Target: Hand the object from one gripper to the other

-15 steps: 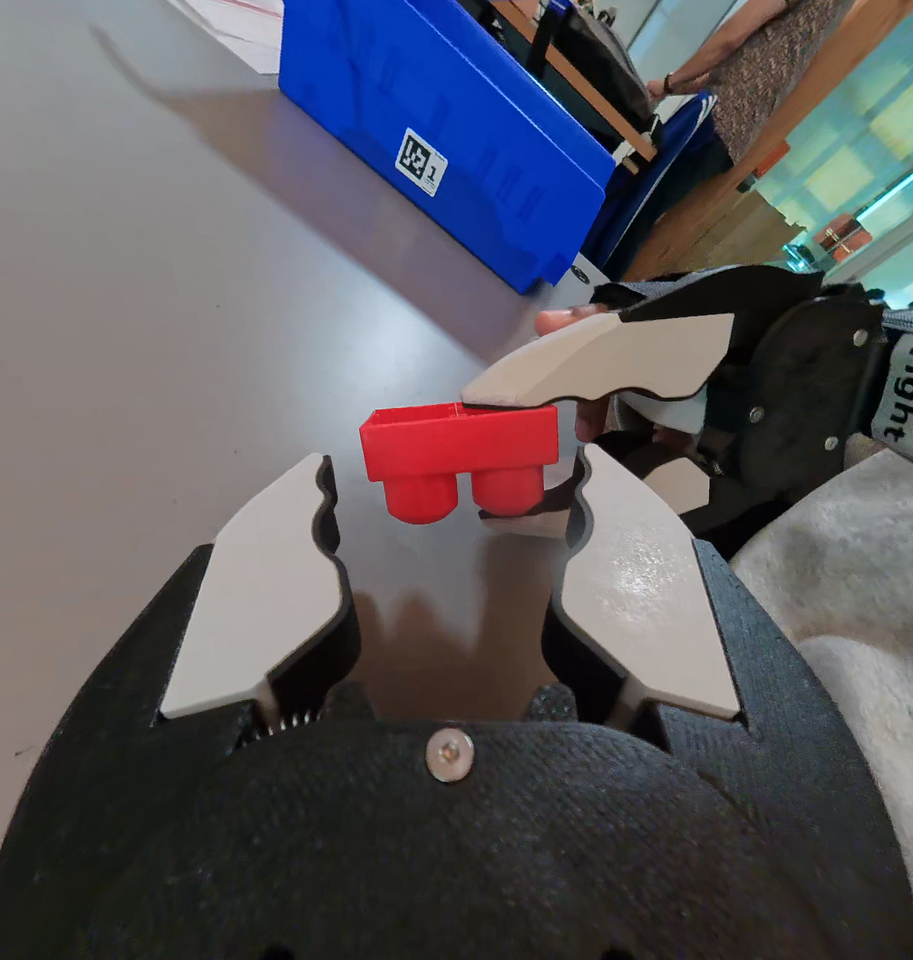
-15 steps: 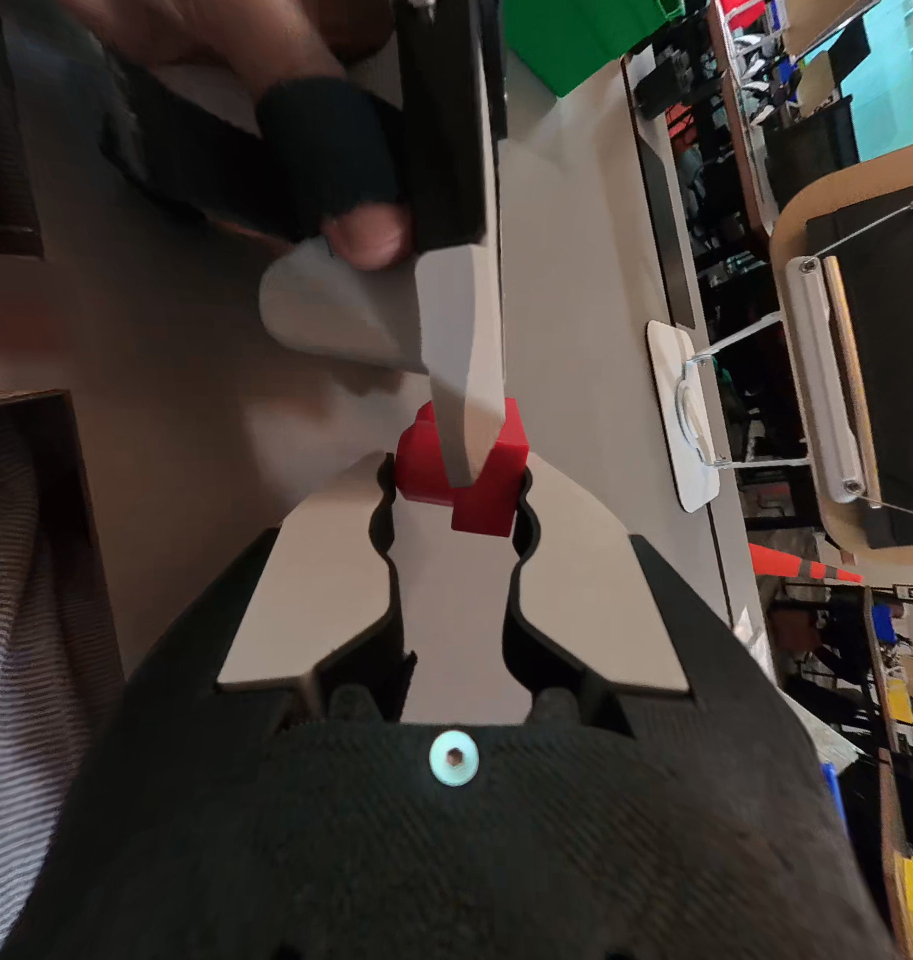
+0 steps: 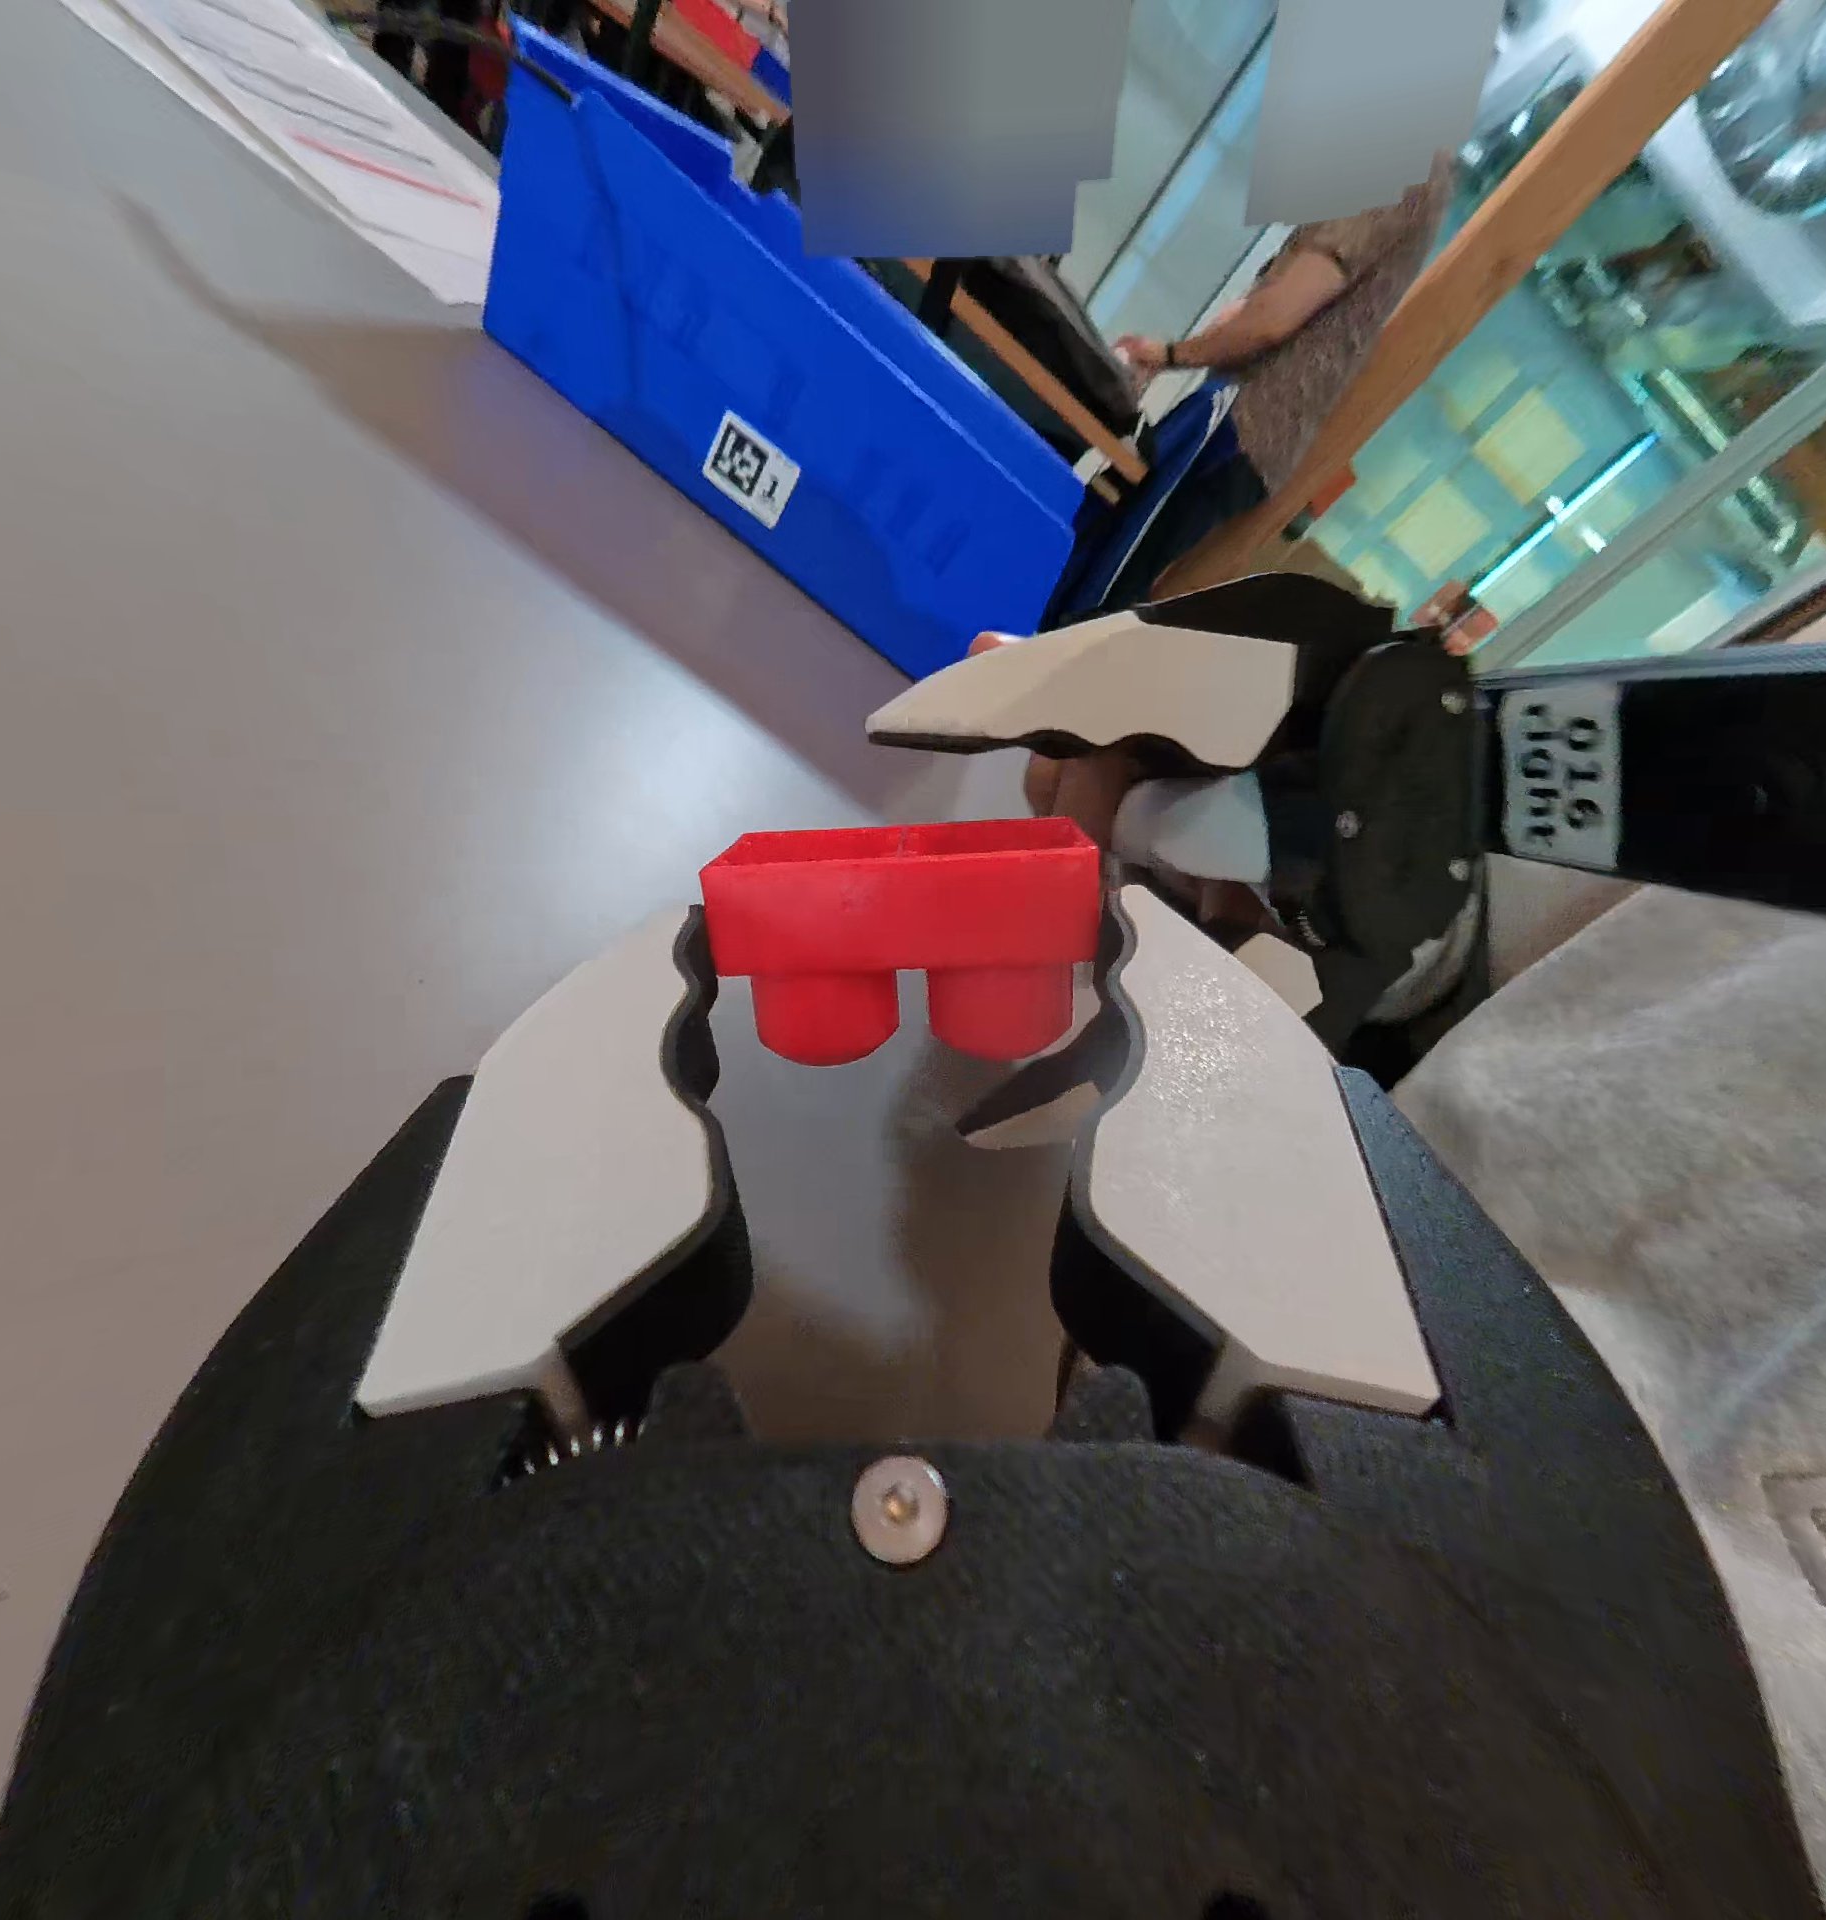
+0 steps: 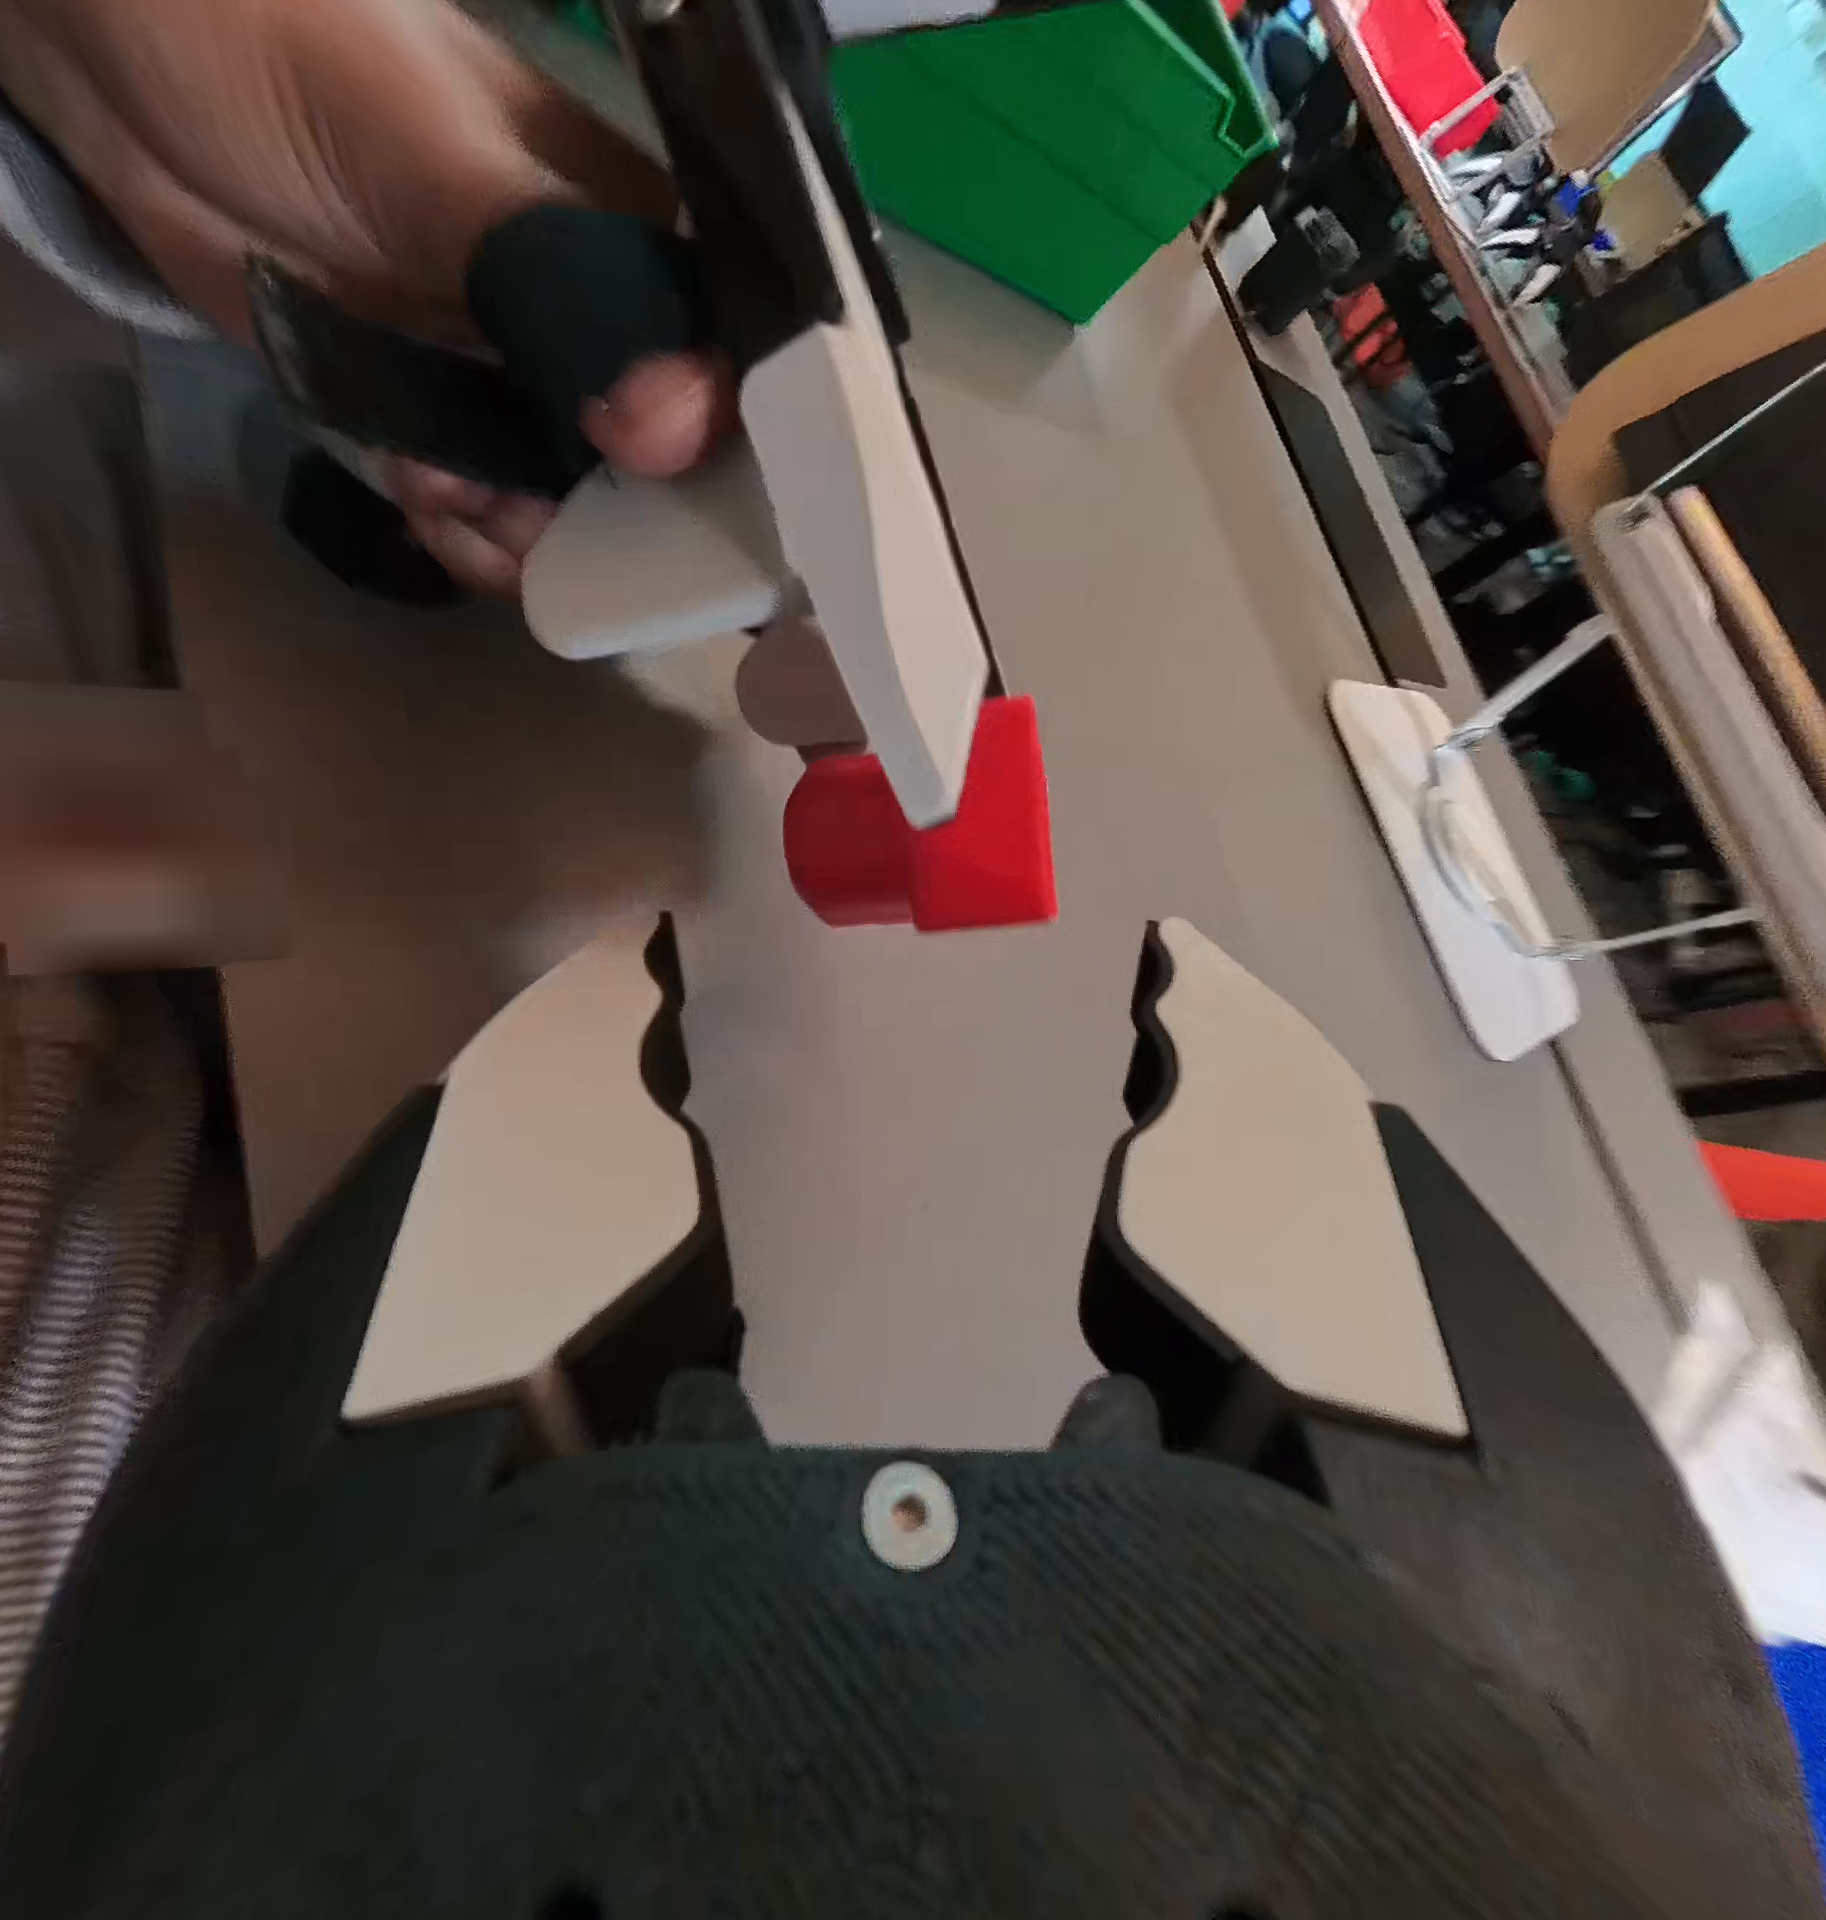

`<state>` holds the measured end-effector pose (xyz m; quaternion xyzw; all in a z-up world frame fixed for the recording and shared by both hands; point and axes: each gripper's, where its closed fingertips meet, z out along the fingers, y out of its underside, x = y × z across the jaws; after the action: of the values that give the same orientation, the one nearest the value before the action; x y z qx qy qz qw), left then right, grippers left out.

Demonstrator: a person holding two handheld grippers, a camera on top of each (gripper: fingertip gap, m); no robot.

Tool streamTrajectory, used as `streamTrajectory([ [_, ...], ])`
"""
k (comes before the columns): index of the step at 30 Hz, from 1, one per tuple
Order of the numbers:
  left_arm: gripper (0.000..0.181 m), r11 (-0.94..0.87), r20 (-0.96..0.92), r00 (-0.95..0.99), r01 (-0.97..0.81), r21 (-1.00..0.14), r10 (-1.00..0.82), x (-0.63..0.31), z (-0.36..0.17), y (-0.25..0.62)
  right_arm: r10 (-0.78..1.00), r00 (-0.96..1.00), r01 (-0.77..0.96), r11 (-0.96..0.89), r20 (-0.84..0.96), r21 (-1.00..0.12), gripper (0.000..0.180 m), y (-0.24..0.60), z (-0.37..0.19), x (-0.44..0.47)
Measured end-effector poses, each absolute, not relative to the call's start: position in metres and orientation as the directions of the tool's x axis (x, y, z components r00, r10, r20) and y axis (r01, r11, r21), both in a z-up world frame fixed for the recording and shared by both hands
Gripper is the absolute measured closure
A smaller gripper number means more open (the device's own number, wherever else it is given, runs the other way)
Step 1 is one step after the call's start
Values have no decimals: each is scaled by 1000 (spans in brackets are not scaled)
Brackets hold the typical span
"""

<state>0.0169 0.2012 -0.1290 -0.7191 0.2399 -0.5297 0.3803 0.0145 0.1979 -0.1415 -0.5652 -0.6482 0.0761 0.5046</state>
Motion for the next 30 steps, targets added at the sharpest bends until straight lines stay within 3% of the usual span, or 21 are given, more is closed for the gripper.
streamTrajectory([
  [1, 109, -594, 589, 299, 84, -800, -751, 15, -125, 202, 842, 164, 618, 319, 515, -718, 91, 198, -139, 14],
  [7, 110, -580, 609, 215, 189, -793, -763, 8, -107, 205, 973, 219, 272, 18, 79, -962, 79, 200, -107, 15],
  [13, 110, -524, 558, 169, 208, -826, -812, 11, -96, 198, 960, 141, 15, -246, -241, -969, 83, 201, -86, 19],
  [15, 110, -527, 559, 148, 206, -824, -816, 12, -94, 195, 957, 97, -52, -271, -275, -961, 86, 200, -79, 20],
  [22, 110, -701, 725, 9, 244, -670, -689, 13, -96, 194, 981, 102, -1, 169, 168, -986, 114, 193, -75, 27],
  [30, 110, -872, 857, -195, 235, -430, -476, 20, -95, 186, 911, 58, 129, 398, 407, -908, 124, 181, -96, 19],
])
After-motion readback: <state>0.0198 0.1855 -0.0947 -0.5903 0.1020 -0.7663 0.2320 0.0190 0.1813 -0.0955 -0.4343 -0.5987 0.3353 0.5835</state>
